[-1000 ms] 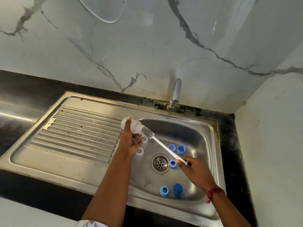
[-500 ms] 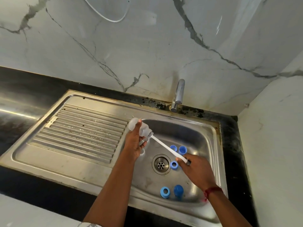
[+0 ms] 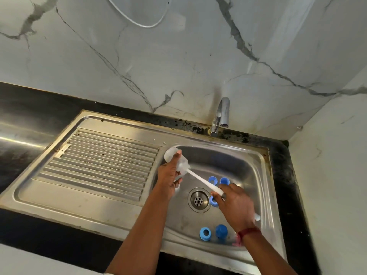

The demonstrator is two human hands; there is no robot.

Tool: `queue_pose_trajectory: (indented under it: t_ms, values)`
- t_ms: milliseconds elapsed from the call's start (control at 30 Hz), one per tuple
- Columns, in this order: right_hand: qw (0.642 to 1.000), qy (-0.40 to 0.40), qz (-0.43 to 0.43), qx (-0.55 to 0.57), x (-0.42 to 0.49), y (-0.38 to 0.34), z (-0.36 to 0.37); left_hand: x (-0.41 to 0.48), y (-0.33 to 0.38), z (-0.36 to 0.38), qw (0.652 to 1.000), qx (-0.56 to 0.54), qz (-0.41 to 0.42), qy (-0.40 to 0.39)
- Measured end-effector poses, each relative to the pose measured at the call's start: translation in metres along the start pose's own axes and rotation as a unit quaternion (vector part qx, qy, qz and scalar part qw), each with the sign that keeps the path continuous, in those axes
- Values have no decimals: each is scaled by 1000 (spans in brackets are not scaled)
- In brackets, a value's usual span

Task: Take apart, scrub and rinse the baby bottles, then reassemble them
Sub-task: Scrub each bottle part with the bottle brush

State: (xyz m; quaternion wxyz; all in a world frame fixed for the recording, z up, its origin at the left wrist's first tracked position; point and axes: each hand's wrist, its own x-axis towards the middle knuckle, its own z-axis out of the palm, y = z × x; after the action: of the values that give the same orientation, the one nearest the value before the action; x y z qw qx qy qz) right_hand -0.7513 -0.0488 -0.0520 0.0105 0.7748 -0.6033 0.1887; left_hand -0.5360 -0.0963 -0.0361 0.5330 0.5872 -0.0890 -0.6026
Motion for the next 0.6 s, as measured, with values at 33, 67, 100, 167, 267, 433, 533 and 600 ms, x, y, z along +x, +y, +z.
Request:
queue_pose_trajectory:
  t_ms: [33, 67, 100, 167, 267, 433, 533, 600]
  values:
    - [1000, 1, -6, -16, 1, -3, 1, 2, 1, -4, 1000, 2, 3, -1]
    - [999, 3, -10, -32, 1, -5, 2, 4, 2, -8, 1000, 12, 7, -2]
    - [999, 7, -11, -46, 2, -7, 2, 4, 4, -10, 1000, 24, 12, -1]
    - [998, 13, 1, -62, 3, -12, 2, 5, 6, -15, 999, 33, 28, -4]
    - [996, 29, 20, -80, 4, -23, 7, 10, 6, -17, 998, 27, 51, -16]
    - [993, 28, 0, -118, 2, -35, 19, 21, 11, -13, 996, 20, 79, -35]
    - [992, 27, -22, -120, 1, -38, 18, 26, 13, -17, 994, 29, 87, -56]
    - [993, 6, -25, -113, 2, -36, 17, 30, 13, -22, 996, 3, 60, -65]
